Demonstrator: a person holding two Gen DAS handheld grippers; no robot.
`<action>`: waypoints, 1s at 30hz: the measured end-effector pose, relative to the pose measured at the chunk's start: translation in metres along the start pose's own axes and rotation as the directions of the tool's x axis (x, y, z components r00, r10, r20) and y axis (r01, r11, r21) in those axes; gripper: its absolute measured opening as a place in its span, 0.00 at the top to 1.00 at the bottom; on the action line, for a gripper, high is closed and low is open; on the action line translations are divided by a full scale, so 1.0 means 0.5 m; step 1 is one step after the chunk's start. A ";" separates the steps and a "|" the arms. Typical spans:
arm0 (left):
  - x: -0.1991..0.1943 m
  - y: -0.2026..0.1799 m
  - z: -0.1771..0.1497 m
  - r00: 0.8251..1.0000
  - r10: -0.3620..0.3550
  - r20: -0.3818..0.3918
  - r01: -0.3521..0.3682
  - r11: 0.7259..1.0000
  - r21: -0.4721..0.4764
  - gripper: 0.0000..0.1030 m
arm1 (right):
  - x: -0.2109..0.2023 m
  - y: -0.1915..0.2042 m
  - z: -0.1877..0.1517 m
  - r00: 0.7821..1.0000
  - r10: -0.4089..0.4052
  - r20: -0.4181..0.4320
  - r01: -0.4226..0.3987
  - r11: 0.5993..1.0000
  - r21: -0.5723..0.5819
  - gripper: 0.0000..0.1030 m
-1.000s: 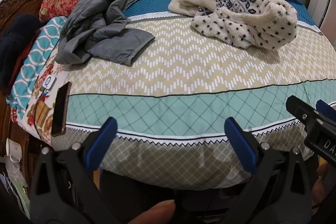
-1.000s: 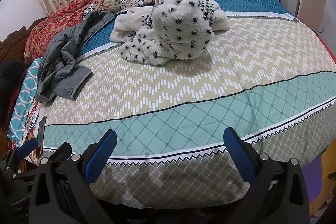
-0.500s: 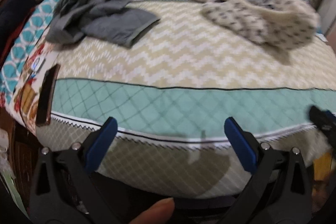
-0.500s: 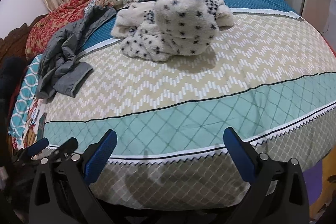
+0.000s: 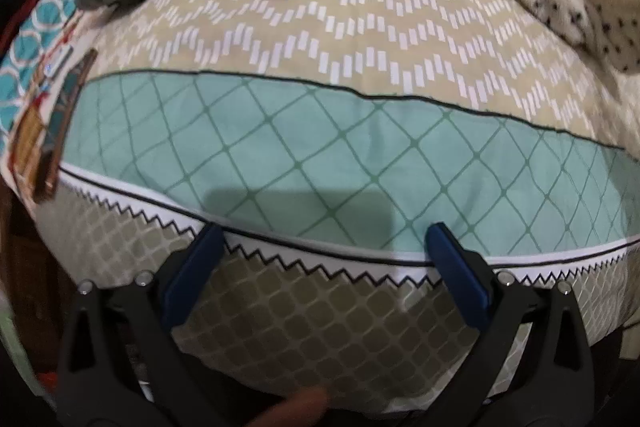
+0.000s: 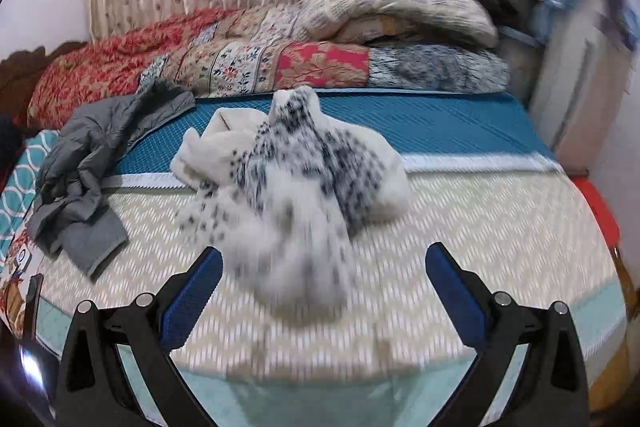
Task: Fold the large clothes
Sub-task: 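Grasp the cream sweater with the right gripper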
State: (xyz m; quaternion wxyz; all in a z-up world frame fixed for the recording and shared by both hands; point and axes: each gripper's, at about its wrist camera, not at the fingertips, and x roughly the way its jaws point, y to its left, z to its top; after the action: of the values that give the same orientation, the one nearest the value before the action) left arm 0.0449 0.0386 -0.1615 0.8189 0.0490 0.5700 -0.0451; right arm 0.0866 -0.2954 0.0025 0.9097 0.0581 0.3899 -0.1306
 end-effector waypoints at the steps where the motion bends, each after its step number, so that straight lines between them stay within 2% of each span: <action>1: 0.007 0.007 -0.009 1.000 -0.001 0.013 0.001 1.000 -0.002 0.04 | 0.030 0.006 0.011 1.000 -0.015 -0.024 0.014 0.999 -0.030 0.87; 2: 0.007 0.006 -0.013 1.000 0.006 0.020 -0.006 1.000 0.006 0.04 | 0.067 0.013 0.020 0.998 -0.038 -0.053 0.034 0.996 -0.080 0.83; 3: 0.007 0.005 -0.015 1.000 0.014 0.020 -0.015 1.000 0.016 0.04 | 0.102 0.017 0.022 0.995 -0.056 -0.086 0.044 0.991 -0.130 0.51; 4: 0.009 0.005 -0.016 1.000 0.018 0.016 -0.019 0.999 0.027 0.04 | 0.122 0.009 0.018 0.991 -0.050 -0.123 0.034 0.991 -0.130 0.10; 5: 0.007 0.003 -0.014 1.000 0.023 0.010 -0.023 0.998 0.051 0.04 | 0.133 -0.014 0.017 0.988 -0.010 -0.153 -0.001 0.998 -0.070 0.03; 6: -0.002 0.001 -0.010 1.000 0.023 0.012 -0.024 0.997 0.076 0.05 | 0.123 -0.042 0.012 0.988 0.053 -0.142 -0.053 0.999 0.006 0.02; 7: -0.012 -0.002 -0.002 0.999 0.017 0.035 -0.020 0.996 0.091 0.06 | 0.107 -0.059 0.009 0.989 0.083 -0.126 -0.078 0.996 0.045 0.02; 8: -0.029 -0.005 0.008 0.997 0.014 0.079 -0.022 0.994 0.106 0.07 | 0.073 -0.083 0.004 0.989 0.119 -0.087 -0.111 0.990 0.083 0.02; 9: -0.059 -0.017 0.023 0.985 0.022 0.173 -0.047 0.989 0.140 0.08 | 0.029 -0.110 -0.005 0.989 0.140 -0.036 -0.136 0.985 0.111 0.02; 10: -0.080 -0.032 0.035 0.971 0.028 0.238 -0.071 0.982 0.173 0.08 | -0.007 -0.128 -0.012 0.991 0.135 0.005 -0.135 0.984 0.119 0.02; 12: -0.122 -0.081 0.063 0.927 0.005 0.375 -0.116 0.954 0.275 0.08 | -0.086 -0.175 -0.035 0.994 0.081 0.077 -0.090 0.989 0.121 0.02; 15: -0.137 -0.146 0.112 0.893 -0.075 0.443 -0.119 0.911 0.395 0.08 | -0.167 -0.261 -0.087 0.992 0.055 0.111 -0.076 0.979 0.188 0.01; 17: -0.138 -0.184 0.135 0.880 -0.116 0.461 -0.114 0.891 0.440 0.08 | -0.196 -0.300 -0.127 0.995 -0.017 0.102 -0.004 0.980 0.200 0.01; 19: -0.124 -0.229 0.163 0.851 -0.139 0.507 -0.157 0.853 0.497 0.08 | -0.203 -0.335 -0.154 0.994 -0.079 0.077 0.060 0.972 0.227 0.01; 21: -0.101 -0.274 0.168 0.828 -0.137 0.544 -0.227 0.805 0.548 0.08 | -0.194 -0.370 -0.189 0.995 -0.087 0.044 0.070 0.953 0.295 0.01; 24: -0.075 -0.334 0.166 0.827 -0.152 0.541 -0.255 0.756 0.602 0.08 | -0.160 -0.403 -0.232 0.999 -0.035 -0.012 0.037 0.925 0.378 0.03; 25: -0.065 -0.354 0.156 0.825 -0.171 0.539 -0.260 0.731 0.631 0.08 | -0.147 -0.397 -0.230 0.999 -0.027 -0.023 0.034 0.924 0.381 0.05; 27: -0.067 -0.374 0.148 0.827 -0.177 0.534 -0.268 0.710 0.651 0.08 | -0.140 -0.376 -0.218 1.000 -0.005 -0.027 0.014 0.942 0.336 0.05; 28: -0.070 -0.378 0.142 0.831 -0.180 0.526 -0.260 0.710 0.654 0.08 | -0.147 -0.356 -0.209 1.000 0.023 -0.004 -0.020 0.954 0.298 0.05; 30: -0.077 -0.362 0.139 0.839 -0.186 0.512 -0.227 0.735 0.639 0.08 | -0.172 -0.286 -0.185 0.987 0.147 0.070 -0.155 0.978 0.140 0.08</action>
State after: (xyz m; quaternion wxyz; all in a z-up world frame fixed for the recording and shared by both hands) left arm 0.0727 -0.1494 -0.1065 0.8710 0.3351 0.2565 -0.2517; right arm -0.0752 -0.3966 0.0005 0.9214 0.1499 0.3468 -0.0908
